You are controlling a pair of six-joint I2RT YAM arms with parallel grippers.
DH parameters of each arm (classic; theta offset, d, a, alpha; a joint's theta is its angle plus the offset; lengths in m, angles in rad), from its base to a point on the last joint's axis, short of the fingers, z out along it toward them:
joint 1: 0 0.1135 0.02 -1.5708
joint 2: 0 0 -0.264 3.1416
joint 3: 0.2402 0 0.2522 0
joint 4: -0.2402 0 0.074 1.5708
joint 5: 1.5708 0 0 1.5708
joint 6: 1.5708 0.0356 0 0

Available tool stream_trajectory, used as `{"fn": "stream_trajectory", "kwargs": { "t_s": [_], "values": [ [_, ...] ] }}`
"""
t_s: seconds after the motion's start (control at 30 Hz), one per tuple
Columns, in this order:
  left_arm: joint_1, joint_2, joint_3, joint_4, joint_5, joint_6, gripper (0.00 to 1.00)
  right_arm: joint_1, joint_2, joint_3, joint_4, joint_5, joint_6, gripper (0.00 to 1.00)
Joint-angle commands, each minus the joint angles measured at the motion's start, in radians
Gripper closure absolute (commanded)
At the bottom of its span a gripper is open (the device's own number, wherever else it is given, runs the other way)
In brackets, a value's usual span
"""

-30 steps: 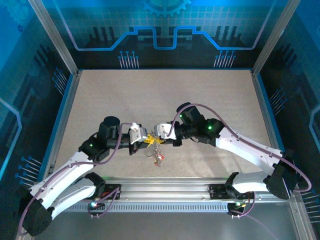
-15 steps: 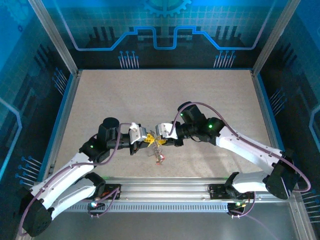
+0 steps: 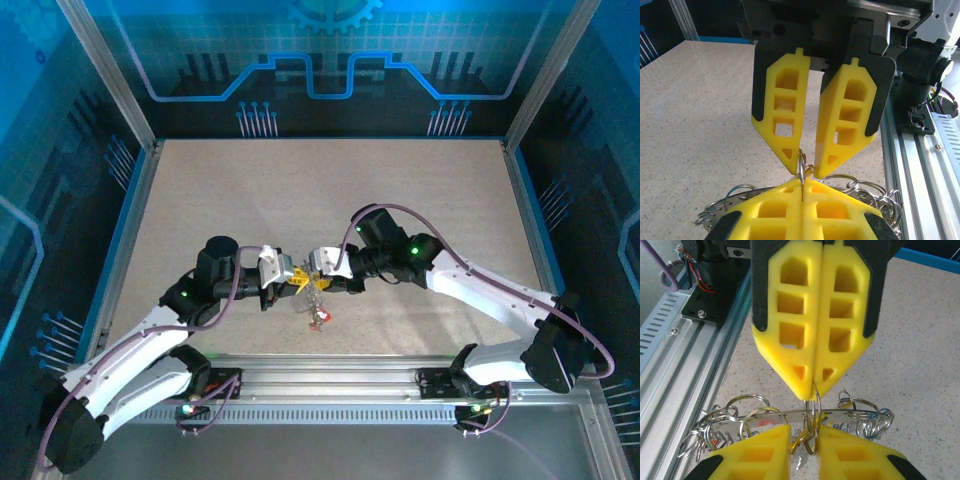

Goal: Put the keys on the keyring

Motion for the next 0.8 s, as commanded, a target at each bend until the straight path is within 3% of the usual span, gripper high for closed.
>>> {"fn": "stream_trajectory", "kwargs": {
  "t_s": [0.0, 0.37, 0.53, 0.77],
  "values": [
    [-0.006, -0.019, -0.007, 0.07, 0.035, -0.01, 1.0, -0.029, -0.008, 0.003, -0.008, -0.02, 0.021, 0.81],
    [-0.006, -0.018, -0.022, 0.098, 0.041, -0.021, 1.0, -0.041, 0.014, 0.009, -0.003, -0.118, 0.021, 0.8],
    [-0.006, -0.02, -0.027, 0.103, 0.034, -0.024, 1.0, -0.04, 0.023, 0.011, -0.009, -0.106, 0.023, 0.94],
    [-0.006, -0.019, -0.027, 0.111, 0.032, -0.028, 1.0, -0.049, 0.019, -0.004, -0.015, -0.094, 0.03, 0.95]
  ]
}}
